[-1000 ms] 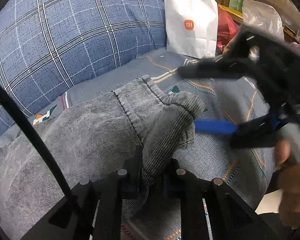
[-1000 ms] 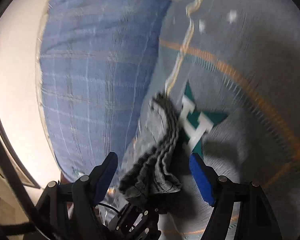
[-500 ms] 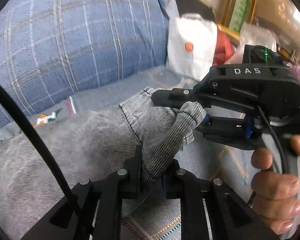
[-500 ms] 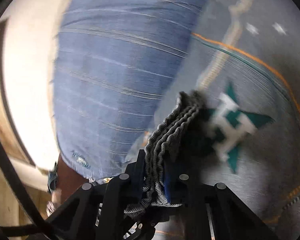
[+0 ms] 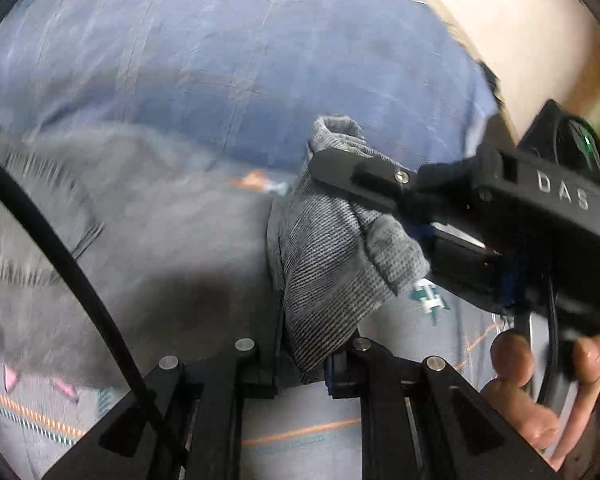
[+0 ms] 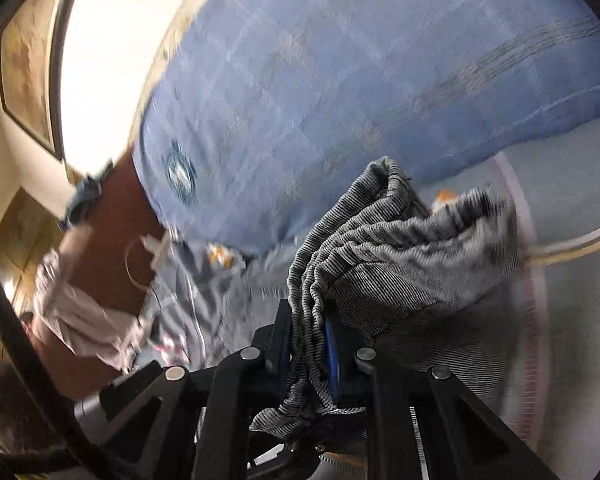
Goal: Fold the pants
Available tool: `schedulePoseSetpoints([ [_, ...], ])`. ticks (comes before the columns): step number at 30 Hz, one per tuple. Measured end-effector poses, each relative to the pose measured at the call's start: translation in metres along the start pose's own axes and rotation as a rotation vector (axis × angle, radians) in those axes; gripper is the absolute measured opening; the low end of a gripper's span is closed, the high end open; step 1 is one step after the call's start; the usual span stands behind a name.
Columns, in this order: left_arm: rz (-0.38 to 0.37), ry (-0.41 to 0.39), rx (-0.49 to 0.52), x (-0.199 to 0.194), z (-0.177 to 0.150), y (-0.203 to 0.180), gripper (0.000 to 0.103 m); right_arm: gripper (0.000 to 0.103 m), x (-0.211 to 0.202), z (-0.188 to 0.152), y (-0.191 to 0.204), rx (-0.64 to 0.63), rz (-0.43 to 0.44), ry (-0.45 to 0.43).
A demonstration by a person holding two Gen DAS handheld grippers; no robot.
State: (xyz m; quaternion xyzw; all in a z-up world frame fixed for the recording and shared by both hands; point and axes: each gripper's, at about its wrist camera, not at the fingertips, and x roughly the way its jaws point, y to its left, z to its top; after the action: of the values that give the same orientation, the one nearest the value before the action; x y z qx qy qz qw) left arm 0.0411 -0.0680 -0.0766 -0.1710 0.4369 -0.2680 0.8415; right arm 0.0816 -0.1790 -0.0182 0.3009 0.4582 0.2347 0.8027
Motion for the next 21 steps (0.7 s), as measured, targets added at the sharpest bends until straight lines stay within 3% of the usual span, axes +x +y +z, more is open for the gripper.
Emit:
schedulePoseSetpoints([
  [5,-0.051,0.038,-0.129,0.017,-0.008,0.03,0.016,0.016,0.031,-0.016,-0.005,-0.05,-0.06,0.048],
  [7,-0.043,0.052,-0.12,0.023,-0.002,0.032,0.016,0.02,0.03,-0.014,-0.013,-0.028,-0.052,0.026],
  [9,-0.04,0.059,-0.122,0.026,-0.001,0.041,0.016,0.036,0.032,-0.014,-0.022,0.035,-0.025,0.002],
  [10,-0.054,0.056,-0.167,0.025,-0.004,0.048,0.017,0.058,0.031,-0.013,-0.023,0.058,-0.014,-0.005],
  [11,-0.073,0.065,-0.21,0.023,-0.007,0.055,0.02,0.07,0.024,-0.014,-0.03,0.093,0.008,-0.041],
  [15,-0.09,0.081,-0.268,0.017,-0.009,0.063,0.027,0.071,-0.004,-0.009,-0.035,0.134,0.103,-0.131],
  [17,-0.089,0.075,-0.265,0.011,-0.011,0.059,0.042,0.071,-0.012,-0.008,-0.036,0.119,0.078,-0.146],
  [19,-0.095,0.067,-0.274,0.006,-0.011,0.057,0.05,0.071,-0.012,-0.009,-0.038,0.117,0.06,-0.144],
  [21,-0.09,0.067,-0.28,0.004,-0.01,0.058,0.05,0.07,-0.006,-0.01,-0.038,0.114,0.048,-0.123],
])
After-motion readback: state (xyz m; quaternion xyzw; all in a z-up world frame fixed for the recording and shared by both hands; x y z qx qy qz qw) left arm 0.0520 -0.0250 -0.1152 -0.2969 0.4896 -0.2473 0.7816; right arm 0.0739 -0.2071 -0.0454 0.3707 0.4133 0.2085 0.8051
